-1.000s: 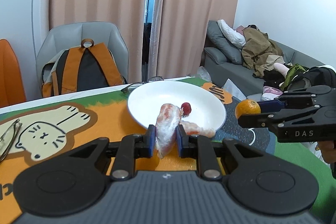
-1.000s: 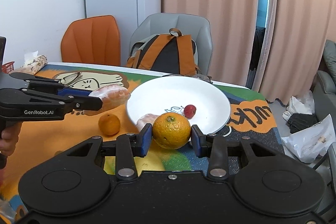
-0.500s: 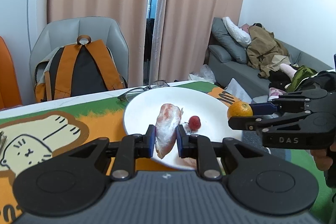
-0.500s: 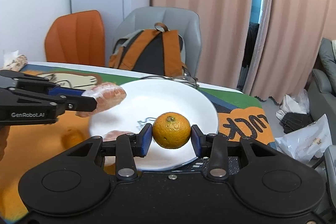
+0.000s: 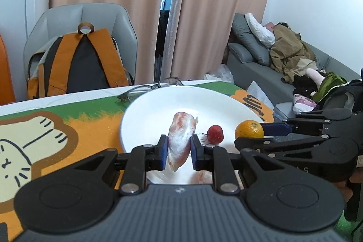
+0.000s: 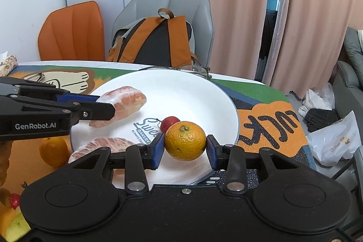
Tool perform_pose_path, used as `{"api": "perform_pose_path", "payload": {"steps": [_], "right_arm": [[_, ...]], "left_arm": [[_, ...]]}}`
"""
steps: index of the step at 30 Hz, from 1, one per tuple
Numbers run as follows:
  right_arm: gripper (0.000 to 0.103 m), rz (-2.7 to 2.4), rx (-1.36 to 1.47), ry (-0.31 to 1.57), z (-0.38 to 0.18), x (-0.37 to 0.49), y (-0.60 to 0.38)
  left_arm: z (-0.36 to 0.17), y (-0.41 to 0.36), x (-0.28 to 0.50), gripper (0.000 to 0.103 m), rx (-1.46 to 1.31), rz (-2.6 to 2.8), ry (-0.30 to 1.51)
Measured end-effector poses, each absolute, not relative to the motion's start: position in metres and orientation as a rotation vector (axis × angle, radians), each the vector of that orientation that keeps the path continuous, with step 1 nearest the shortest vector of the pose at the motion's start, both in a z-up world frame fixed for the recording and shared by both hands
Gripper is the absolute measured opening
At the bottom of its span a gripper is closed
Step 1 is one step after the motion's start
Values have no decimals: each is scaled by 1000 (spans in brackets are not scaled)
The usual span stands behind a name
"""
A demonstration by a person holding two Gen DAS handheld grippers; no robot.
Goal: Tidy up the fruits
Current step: 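Carry the segment and mandarin over the white bowl and open both tools, then withdraw both tools from the bowl toward the remaining mandarin and pears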
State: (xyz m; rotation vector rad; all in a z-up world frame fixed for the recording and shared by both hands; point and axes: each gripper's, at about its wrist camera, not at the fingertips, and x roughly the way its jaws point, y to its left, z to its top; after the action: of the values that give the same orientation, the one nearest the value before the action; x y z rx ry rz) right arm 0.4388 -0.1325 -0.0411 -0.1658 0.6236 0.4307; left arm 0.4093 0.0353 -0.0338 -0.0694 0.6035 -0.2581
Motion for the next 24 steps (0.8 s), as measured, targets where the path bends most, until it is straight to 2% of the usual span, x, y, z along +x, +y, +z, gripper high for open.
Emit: {"api": "perform_pose_path", "payload": {"steps": [13, 17, 21, 23, 24], "right_arm": [[38, 420, -190, 644, -46, 443, -127], [42, 427, -182, 642, -45, 442, -128], [64, 434, -172, 616, -40, 436, -131], [70, 444, -168, 613, -36, 432, -132], [76, 445, -166, 605, -34, 430, -132]], "left_arm": [[-36, 27, 414, 22, -41, -250, 627], [-33, 25, 412, 23, -22, -255, 635], [-32, 26, 408, 29, -12, -254, 636], [-31, 29, 405, 43, -21, -242, 630], [-31, 31, 403, 46, -26, -236, 627]]}}
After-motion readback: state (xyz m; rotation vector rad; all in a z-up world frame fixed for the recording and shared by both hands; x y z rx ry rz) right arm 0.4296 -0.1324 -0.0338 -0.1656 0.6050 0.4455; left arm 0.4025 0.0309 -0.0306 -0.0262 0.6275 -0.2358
